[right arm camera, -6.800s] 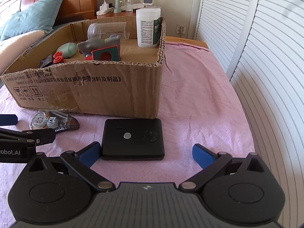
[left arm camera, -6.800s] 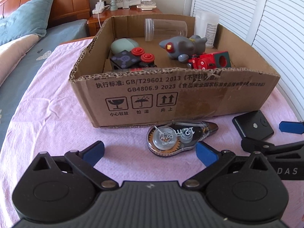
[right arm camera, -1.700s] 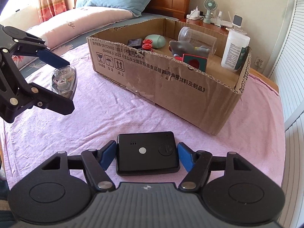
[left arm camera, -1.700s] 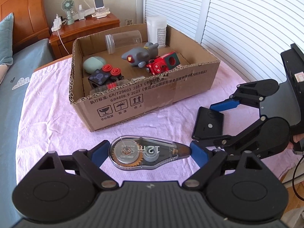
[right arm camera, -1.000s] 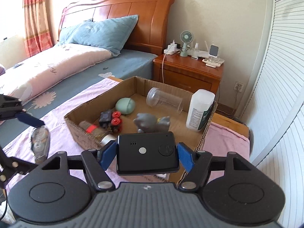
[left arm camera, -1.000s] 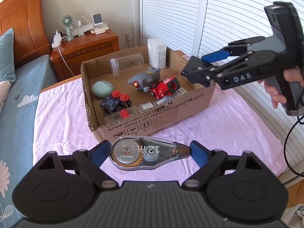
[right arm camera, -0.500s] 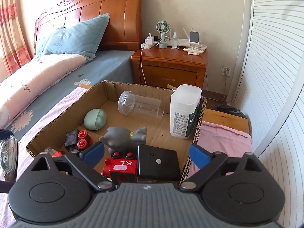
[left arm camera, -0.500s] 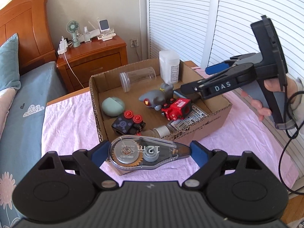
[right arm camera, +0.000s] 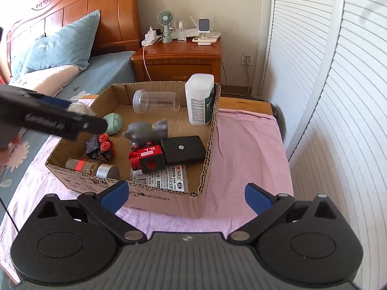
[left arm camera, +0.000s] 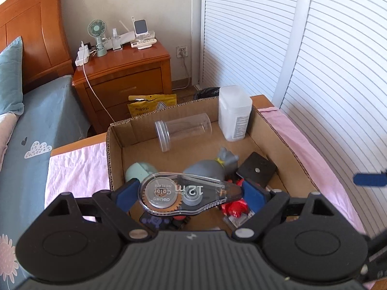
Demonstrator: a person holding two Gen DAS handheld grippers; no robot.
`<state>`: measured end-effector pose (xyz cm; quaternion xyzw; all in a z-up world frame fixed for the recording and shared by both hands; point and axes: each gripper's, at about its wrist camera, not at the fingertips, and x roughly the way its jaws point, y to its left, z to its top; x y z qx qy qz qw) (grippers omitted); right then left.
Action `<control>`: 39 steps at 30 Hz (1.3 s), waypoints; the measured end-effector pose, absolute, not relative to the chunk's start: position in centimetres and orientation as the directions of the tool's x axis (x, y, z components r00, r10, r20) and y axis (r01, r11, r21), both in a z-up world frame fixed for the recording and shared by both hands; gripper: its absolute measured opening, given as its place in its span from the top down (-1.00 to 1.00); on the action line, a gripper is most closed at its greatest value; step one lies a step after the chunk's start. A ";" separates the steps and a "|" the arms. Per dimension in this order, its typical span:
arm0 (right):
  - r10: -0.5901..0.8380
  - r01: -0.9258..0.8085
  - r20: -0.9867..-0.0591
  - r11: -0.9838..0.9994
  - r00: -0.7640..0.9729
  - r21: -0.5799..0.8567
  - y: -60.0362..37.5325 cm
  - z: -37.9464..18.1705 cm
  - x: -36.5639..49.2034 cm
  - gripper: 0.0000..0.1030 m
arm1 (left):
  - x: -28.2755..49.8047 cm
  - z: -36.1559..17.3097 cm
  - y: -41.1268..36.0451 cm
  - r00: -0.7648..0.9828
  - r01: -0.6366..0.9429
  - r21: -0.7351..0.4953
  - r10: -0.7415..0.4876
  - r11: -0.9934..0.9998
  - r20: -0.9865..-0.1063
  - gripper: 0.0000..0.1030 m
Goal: Organize rigid objects
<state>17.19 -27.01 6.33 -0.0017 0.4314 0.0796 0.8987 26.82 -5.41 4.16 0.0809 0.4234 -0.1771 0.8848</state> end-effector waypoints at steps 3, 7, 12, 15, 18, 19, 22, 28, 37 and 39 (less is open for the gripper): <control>0.133 -0.111 -0.771 0.990 0.622 0.082 -27.3 6.2 16.2 -1.00 | 29.8 3.1 -6.1 0.552 0.356 -0.030 -0.237 0.934 -0.799 -0.74; 0.150 -0.087 -0.764 0.989 0.628 0.122 -27.7 6.2 15.8 -1.00 | 32.3 1.8 -6.7 0.543 0.314 -0.051 -0.224 0.948 -0.810 -0.75; 0.133 -0.064 -0.765 0.991 0.630 0.119 -28.0 6.1 15.9 -1.00 | 31.8 1.7 -6.7 0.579 0.303 -0.045 -0.222 0.952 -0.784 -0.82; 0.133 -0.057 -0.769 0.990 0.625 0.125 -28.1 6.0 15.9 -1.00 | 30.4 2.7 -6.6 0.628 0.314 0.000 -0.208 0.949 -0.750 -0.85; 0.131 -0.046 -0.771 0.990 0.624 0.132 -28.0 6.1 15.8 -1.00 | 28.4 3.9 -6.4 0.652 0.330 0.020 -0.213 0.944 -0.728 -0.86; 0.124 -0.037 -0.771 0.991 0.624 0.129 -27.9 6.2 15.7 -1.00 | 27.6 4.4 -6.2 0.657 0.339 0.024 -0.218 0.941 -0.722 -0.86; 0.107 -0.025 -0.773 0.993 0.626 0.116 -27.7 6.7 15.3 -1.00 | 24.5 5.8 -5.3 0.688 0.353 0.027 -0.240 0.935 -0.685 -0.94; 0.063 0.002 -0.772 0.997 0.633 0.083 -26.8 7.4 14.0 -1.00 | 17.2 7.2 -3.4 0.755 0.291 0.061 -0.191 0.955 -0.627 -0.96; 0.039 0.033 -0.783 0.997 0.621 0.076 -25.3 7.6 11.7 -1.00 | 11.5 5.2 -1.9 0.694 0.138 0.037 -0.070 0.990 -0.717 -0.96; 0.034 0.021 -0.783 0.998 0.621 0.060 -24.6 7.7 11.2 -1.00 | 11.0 5.1 -1.8 0.694 0.116 0.039 -0.052 0.993 -0.718 -0.96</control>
